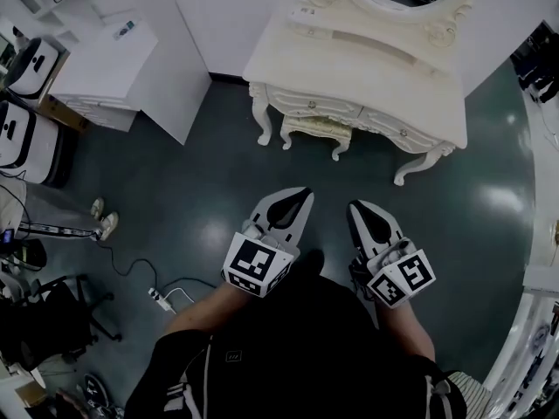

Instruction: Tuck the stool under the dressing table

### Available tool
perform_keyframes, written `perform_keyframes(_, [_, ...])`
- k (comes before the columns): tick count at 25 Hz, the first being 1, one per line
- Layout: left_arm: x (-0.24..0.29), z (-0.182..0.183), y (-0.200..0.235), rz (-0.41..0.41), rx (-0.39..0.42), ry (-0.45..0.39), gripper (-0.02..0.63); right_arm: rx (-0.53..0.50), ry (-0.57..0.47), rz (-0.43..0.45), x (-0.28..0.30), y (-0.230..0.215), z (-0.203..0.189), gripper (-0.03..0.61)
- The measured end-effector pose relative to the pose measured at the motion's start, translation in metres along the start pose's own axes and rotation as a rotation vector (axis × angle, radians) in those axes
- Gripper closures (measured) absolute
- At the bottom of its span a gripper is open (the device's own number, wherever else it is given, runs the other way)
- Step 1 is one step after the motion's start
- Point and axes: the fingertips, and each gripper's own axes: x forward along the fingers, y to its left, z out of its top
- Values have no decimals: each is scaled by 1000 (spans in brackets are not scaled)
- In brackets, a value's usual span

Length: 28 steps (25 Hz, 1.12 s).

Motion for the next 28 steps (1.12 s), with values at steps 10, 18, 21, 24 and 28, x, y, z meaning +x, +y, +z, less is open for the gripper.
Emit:
perform_keyframes(10, [-2,7,8,20,20,-9,607,-53,-22,2,7,3,14,558])
perform_keyframes(18, [1,4,8,22,10,3,607,-46,-8,11,8,-1,11,558])
perform_keyframes(21, [1,3,7,24,8,3,607,-48,-7,21,9,0,11,559])
perform_keyframes(24, [1,4,6,25,9,1,607,-47,-9,25,9,-1,12,560])
perform_keyframes(28, [3,6,3,27,10,0,607,-47,-7,26,7,-2,13,560])
